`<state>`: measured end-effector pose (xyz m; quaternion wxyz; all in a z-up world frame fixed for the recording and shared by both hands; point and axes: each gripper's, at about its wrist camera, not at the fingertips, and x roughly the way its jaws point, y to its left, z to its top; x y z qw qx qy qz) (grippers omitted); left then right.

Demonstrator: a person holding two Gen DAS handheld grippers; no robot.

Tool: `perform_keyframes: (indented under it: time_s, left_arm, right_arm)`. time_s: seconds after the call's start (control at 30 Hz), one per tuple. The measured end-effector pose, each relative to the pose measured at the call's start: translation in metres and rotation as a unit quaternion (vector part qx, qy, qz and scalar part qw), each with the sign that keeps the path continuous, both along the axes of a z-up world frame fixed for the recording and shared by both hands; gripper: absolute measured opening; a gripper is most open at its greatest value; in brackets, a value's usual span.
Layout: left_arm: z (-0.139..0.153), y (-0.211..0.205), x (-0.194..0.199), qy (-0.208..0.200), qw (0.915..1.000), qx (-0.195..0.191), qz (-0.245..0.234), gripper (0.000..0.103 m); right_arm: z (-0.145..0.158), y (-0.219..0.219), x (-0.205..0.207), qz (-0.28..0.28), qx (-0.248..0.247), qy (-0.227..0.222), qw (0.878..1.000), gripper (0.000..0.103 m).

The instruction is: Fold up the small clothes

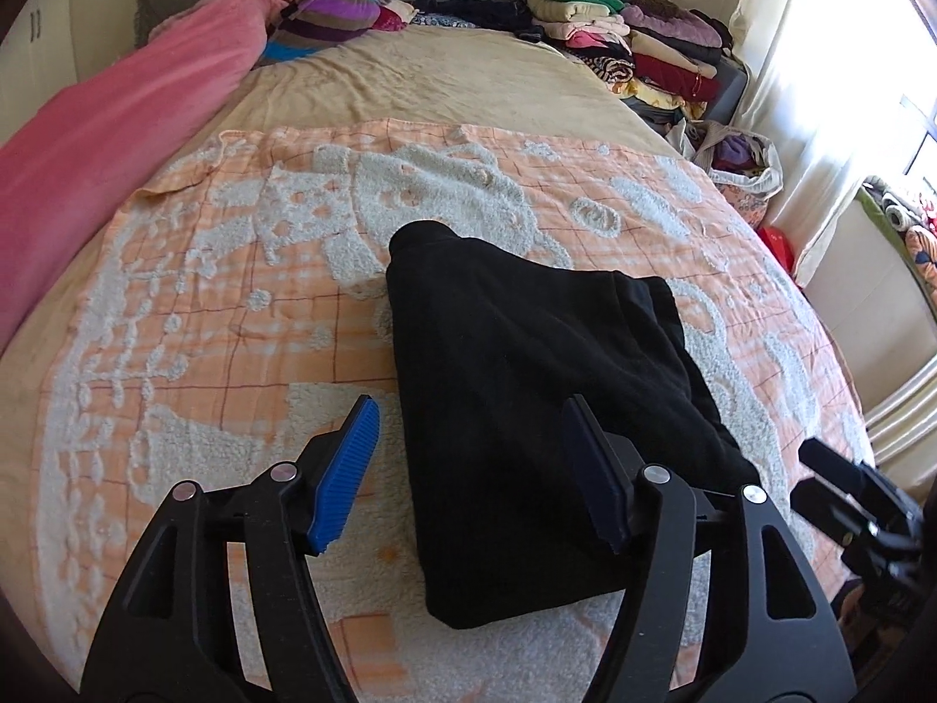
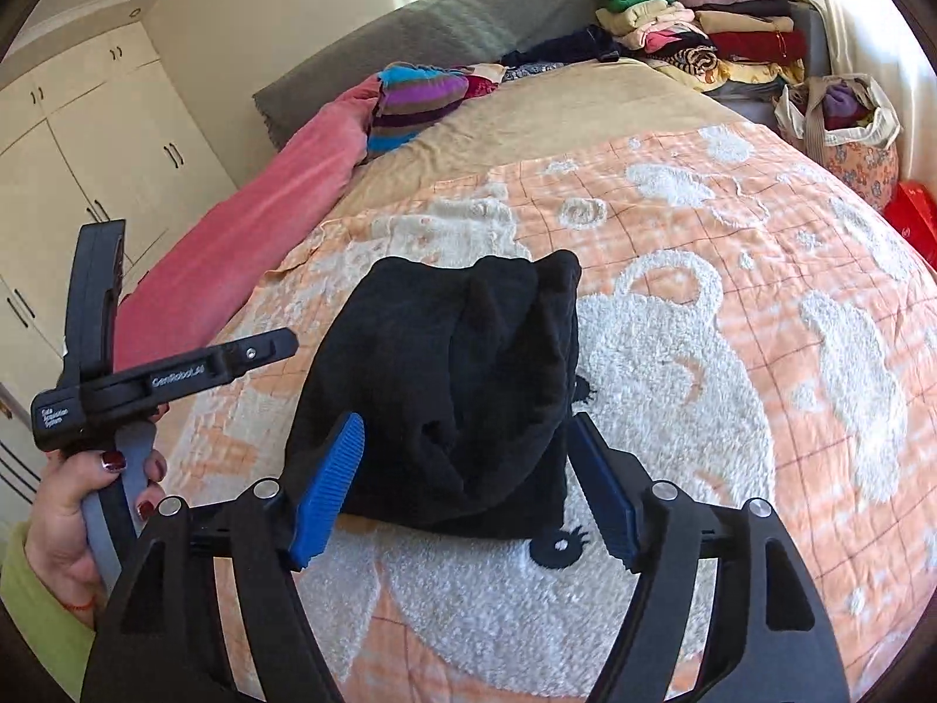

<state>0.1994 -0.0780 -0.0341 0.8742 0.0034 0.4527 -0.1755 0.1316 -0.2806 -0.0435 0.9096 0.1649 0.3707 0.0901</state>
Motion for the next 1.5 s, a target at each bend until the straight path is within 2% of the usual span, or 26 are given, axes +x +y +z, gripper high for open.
perform_keyframes:
  time_s: [0.13, 0.27, 0.5, 0.63, 0.73, 0.77, 0.8, 0.83, 0.87, 0.97, 1.07, 1.2, 1.27, 1.37, 1.4, 1.5]
  left_arm:
    - [-0.006, -0.001, -0.001, 0.000, 0.9999, 0.011, -0.003, 0.061]
    - [-0.019, -0.004, 0.000, 0.007, 0.9997, 0.023, -0.004, 0.061]
    - [-0.046, -0.008, -0.002, 0.027, 0.9988, 0.039, -0.008, 0.063]
    - [-0.052, -0.013, -0.004, 0.029, 0.9987, 0.041, -0.012, 0.063]
    - [-0.056, -0.016, -0.007, 0.028, 0.9986, 0.044, -0.012, 0.063]
    - [-0.057, -0.017, -0.007, 0.027, 0.9985, 0.046, -0.012, 0.063]
    - [-0.058, -0.018, -0.008, 0.025, 0.9985, 0.047, -0.011, 0.063]
    - [-0.059, -0.018, -0.009, 0.024, 0.9986, 0.047, -0.010, 0.063]
    - [-0.059, -0.018, -0.009, 0.025, 0.9986, 0.045, -0.010, 0.063]
    - [-0.058, -0.019, -0.010, 0.022, 0.9987, 0.046, -0.010, 0.063]
    - [-0.056, -0.019, -0.011, 0.014, 0.9986, 0.051, -0.008, 0.063]
    - [-0.061, -0.018, -0.007, 0.024, 0.9990, 0.036, -0.007, 0.068]
    - [-0.063, -0.018, -0.007, 0.025, 0.9991, 0.033, -0.009, 0.069]
    - [-0.064, -0.018, -0.007, 0.023, 0.9992, 0.033, -0.007, 0.070]
    - [-0.064, -0.017, -0.007, 0.024, 0.9992, 0.033, -0.006, 0.071]
    - [-0.062, -0.015, -0.007, 0.024, 0.9992, 0.033, -0.005, 0.072]
  right_arm:
    - [-0.001, -0.007, 0.024, 0.000, 0.012, 0.012, 1.000, 0.071]
    - [-0.001, -0.010, 0.051, -0.007, 0.003, 0.021, 1.000, 0.071]
    - [-0.007, -0.001, 0.095, 0.021, -0.022, 0.018, 0.999, 0.070]
    - [-0.023, 0.002, 0.112, 0.027, -0.031, 0.031, 0.999, 0.070]
    - [-0.039, 0.005, 0.122, 0.009, -0.071, 0.055, 0.996, 0.070]
    - [-0.044, 0.005, 0.124, 0.014, -0.068, 0.055, 0.996, 0.070]
    - [-0.049, 0.006, 0.125, 0.019, -0.067, 0.053, 0.996, 0.066]
    - [-0.055, 0.007, 0.126, 0.029, -0.067, 0.054, 0.996, 0.054]
    - [-0.059, 0.008, 0.128, 0.041, -0.062, 0.054, 0.996, 0.021]
    - [-0.048, 0.014, 0.123, 0.041, -0.079, 0.026, 0.996, 0.015]
    - [-0.034, 0.018, 0.119, 0.051, -0.101, -0.012, 0.994, 0.015]
    - [-0.059, 0.017, 0.125, 0.044, -0.135, 0.019, 0.990, 0.018]
    - [-0.065, 0.018, 0.125, 0.039, -0.146, 0.020, 0.988, 0.020]
    - [-0.063, 0.011, 0.126, 0.032, -0.138, 0.023, 0.990, 0.035]
    - [-0.062, 0.008, 0.125, 0.029, -0.133, 0.026, 0.990, 0.044]
    - [-0.058, -0.004, 0.123, 0.016, -0.088, 0.039, 0.995, 0.058]
